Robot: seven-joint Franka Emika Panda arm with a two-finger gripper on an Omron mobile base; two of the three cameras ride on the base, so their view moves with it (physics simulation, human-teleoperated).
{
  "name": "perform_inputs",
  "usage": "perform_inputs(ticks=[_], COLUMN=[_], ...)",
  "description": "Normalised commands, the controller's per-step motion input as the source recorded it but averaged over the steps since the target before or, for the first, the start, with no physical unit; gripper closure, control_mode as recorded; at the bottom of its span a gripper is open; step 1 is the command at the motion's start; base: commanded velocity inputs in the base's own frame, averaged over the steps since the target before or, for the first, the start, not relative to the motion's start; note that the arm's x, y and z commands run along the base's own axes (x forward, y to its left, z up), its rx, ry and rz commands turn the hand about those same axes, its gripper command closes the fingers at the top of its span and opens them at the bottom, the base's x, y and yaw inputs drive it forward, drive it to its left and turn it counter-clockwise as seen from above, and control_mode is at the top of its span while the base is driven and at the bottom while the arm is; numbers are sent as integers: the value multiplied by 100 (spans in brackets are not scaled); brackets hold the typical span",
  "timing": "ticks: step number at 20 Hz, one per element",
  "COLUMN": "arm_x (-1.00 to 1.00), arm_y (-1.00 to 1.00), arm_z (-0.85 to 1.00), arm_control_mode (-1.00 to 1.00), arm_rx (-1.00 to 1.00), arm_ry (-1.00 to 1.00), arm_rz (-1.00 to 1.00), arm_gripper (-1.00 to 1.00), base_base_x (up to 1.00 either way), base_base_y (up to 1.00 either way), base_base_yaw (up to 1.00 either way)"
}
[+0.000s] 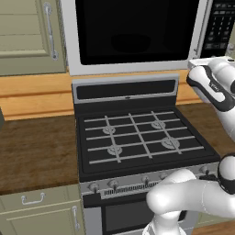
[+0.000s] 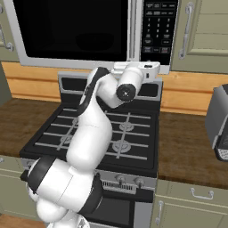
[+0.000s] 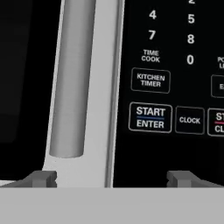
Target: Open the microwave, place the bowl with waffle inside the microwave, then close the microwave door and turn it on.
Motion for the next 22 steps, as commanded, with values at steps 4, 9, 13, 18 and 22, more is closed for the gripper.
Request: perform_inputs(ticks=[4, 9, 13, 18, 22], arm_x=[-58, -21, 0, 0, 0], arm_y=[0, -23, -46, -34, -7], arm_z=[9, 31, 38, 6, 0], arm_control_mode=[-100, -100, -100, -100, -100], arm_rx=[2, 0, 1, 2, 2], arm_ry=[0, -2, 0, 0, 0], arm_rz=[0, 0, 4, 3, 2], arm_gripper=[-100, -100, -100, 100, 100], base_base_x=[0, 0, 0, 0, 0], base_base_y=[0, 0, 0, 0, 0], base_base_yaw=[0, 0, 0, 0, 0])
